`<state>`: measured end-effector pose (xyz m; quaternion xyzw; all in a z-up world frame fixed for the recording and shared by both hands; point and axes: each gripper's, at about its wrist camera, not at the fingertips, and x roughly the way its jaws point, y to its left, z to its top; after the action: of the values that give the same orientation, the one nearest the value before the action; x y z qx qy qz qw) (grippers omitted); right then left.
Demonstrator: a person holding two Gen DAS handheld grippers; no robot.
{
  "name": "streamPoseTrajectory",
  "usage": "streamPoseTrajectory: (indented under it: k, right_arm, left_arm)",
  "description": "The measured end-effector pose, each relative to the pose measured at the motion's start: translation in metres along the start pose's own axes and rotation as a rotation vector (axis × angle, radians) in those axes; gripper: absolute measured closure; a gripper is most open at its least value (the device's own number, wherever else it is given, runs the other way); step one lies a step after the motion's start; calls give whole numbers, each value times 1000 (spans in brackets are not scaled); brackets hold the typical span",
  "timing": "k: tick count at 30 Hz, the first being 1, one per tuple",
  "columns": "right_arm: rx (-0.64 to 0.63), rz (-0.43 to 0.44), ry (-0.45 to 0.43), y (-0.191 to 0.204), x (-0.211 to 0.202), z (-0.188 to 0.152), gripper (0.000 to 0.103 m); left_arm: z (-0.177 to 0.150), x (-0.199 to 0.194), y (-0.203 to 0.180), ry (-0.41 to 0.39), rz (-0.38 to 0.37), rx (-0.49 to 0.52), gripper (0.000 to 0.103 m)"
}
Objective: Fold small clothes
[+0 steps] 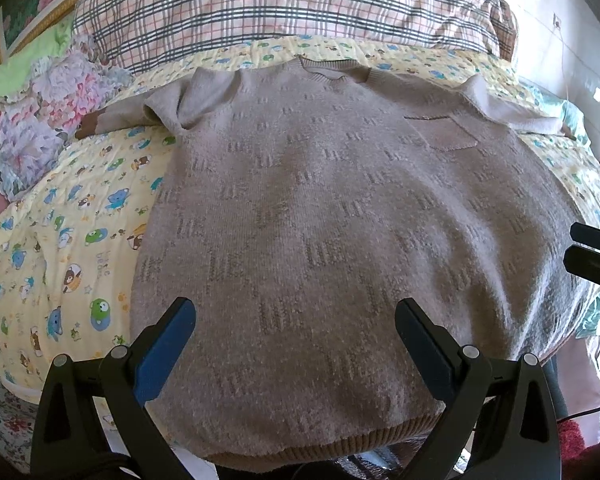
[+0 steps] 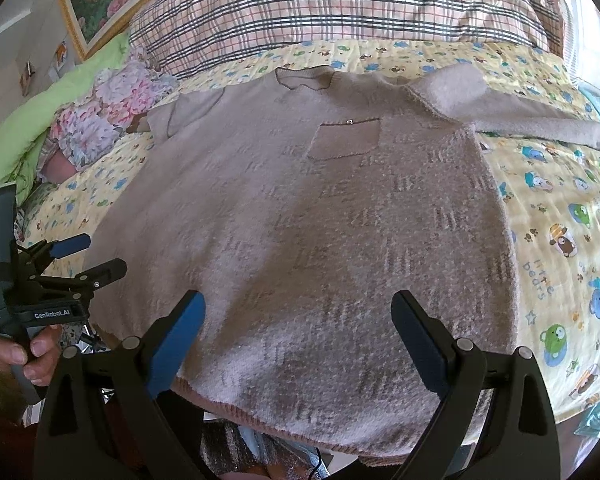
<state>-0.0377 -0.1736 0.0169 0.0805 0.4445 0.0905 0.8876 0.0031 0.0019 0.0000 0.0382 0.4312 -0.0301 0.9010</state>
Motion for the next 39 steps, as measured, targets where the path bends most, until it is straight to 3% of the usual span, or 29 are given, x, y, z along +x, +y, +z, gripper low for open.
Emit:
streamPoseTrajectory:
  k: [11,16,26,32,39]
  right_arm:
    - [54,-17,80,-10,3,5,9]
    - [54,-34,49,-13,2,5,9]
    - [173,-22,0,-42,-3,12,9]
    - [222,-72,-42,-76,-10,20,9]
    - [340,-141,-120,-143,-22,32,9]
  left_arm:
    - [7,5,-1,2,1,4,3]
    - [11,9,-1,13,-10,-3,3]
    - [23,18,0,22,-24,-4,3]
    - [39,23,-1,-1,-32,0,3]
    - [69,31,0,-38,-42,-16,3]
